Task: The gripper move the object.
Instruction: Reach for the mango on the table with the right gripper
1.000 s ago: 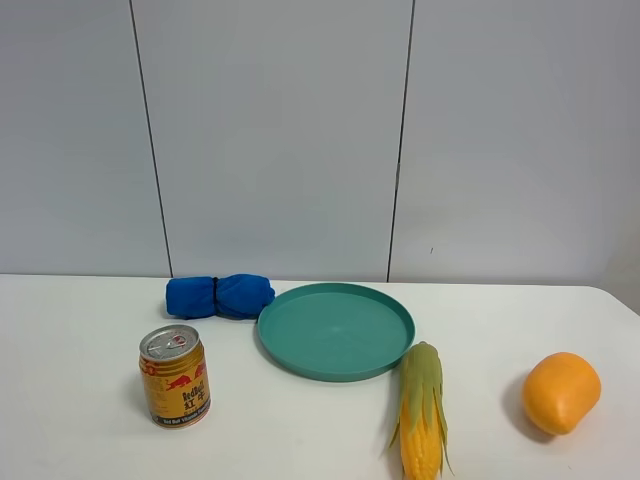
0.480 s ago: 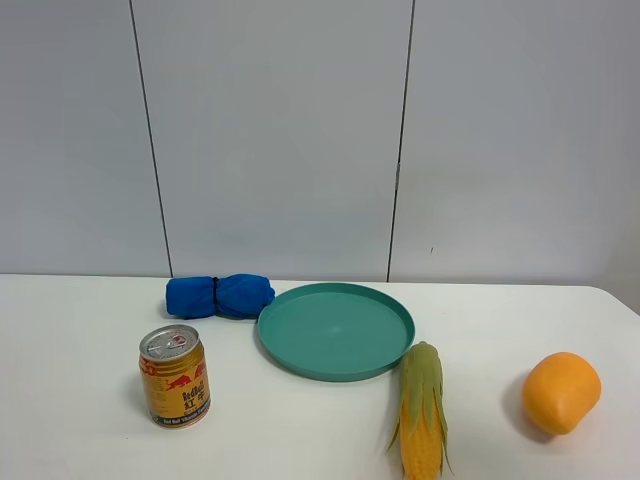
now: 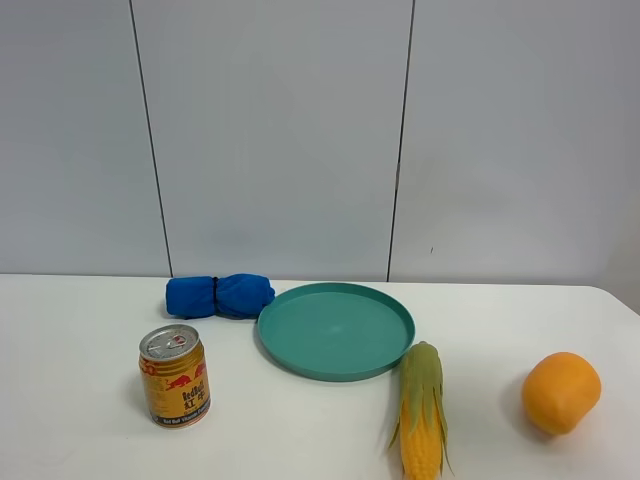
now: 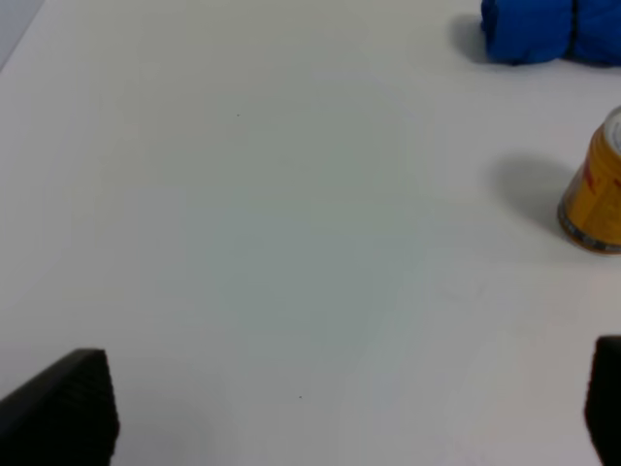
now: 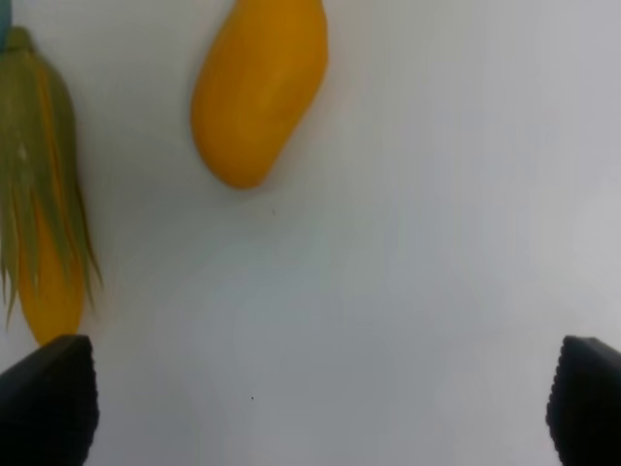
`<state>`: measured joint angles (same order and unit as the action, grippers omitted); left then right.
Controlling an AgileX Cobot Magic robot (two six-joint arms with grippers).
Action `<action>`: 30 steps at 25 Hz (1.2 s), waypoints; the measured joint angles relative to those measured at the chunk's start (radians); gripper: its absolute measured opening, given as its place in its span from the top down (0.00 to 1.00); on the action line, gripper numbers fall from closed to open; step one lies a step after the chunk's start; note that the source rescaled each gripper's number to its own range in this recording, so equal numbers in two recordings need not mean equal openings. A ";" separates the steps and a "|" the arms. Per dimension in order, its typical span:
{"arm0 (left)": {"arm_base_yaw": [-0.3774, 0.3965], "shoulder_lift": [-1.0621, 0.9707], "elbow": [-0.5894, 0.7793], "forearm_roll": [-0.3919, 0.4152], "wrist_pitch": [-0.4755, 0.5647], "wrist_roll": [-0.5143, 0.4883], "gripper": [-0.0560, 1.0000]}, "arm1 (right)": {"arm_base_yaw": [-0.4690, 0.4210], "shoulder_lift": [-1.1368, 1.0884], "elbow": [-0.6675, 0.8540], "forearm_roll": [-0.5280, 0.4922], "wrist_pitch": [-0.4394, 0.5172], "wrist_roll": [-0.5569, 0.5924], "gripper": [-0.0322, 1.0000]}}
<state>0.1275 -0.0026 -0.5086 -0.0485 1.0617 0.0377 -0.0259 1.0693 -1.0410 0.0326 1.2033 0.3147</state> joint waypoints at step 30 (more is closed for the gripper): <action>0.000 0.000 0.000 0.000 0.000 0.000 0.00 | 0.000 0.120 -0.008 -0.073 -0.306 0.333 0.28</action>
<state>0.1275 -0.0026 -0.5086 -0.0485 1.0617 0.0377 -0.0259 1.1898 -1.0494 -0.0404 0.8970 0.6478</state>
